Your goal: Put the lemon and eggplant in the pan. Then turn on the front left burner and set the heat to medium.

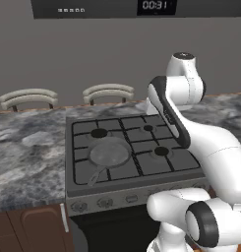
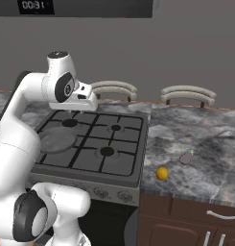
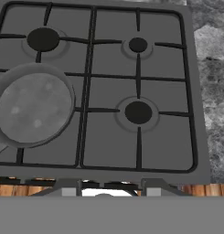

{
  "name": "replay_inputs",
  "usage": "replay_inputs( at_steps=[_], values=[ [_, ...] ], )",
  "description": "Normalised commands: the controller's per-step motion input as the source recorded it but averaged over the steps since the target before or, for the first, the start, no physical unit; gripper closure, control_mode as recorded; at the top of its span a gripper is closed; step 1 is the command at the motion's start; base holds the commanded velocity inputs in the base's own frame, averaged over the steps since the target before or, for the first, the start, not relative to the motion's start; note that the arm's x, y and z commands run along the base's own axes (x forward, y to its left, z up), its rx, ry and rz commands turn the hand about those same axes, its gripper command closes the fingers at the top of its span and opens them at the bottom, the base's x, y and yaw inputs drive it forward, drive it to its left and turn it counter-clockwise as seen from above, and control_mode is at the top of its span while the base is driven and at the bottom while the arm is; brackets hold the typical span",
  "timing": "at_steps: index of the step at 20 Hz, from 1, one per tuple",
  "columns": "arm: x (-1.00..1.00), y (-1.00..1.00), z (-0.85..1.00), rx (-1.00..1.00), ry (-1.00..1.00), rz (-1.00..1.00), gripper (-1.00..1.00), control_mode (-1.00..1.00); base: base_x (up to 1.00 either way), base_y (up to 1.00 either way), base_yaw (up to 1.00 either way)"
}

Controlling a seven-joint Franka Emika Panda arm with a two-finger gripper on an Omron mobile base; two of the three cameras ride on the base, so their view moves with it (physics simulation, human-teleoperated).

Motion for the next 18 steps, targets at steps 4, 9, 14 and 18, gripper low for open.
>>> replay_inputs(
  at_steps=[4,9,14,18],
  values=[
    [0.0,-0.04,0.0,0.0,0.0,0.0,-1.0,-1.0,0.0,0.0,0.0],
    [-0.11,-0.21,-0.12,0.0,0.0,0.0,-1.0,-1.0,0.0,0.0,0.0],
    [-0.18,-0.35,-0.22,0.0,0.0,0.0,-1.0,-1.0,0.0,0.0,0.0],
    [-0.21,-0.43,-0.25,0.0,0.0,0.0,-1.0,-1.0,0.0,0.0,0.0]
  ],
)
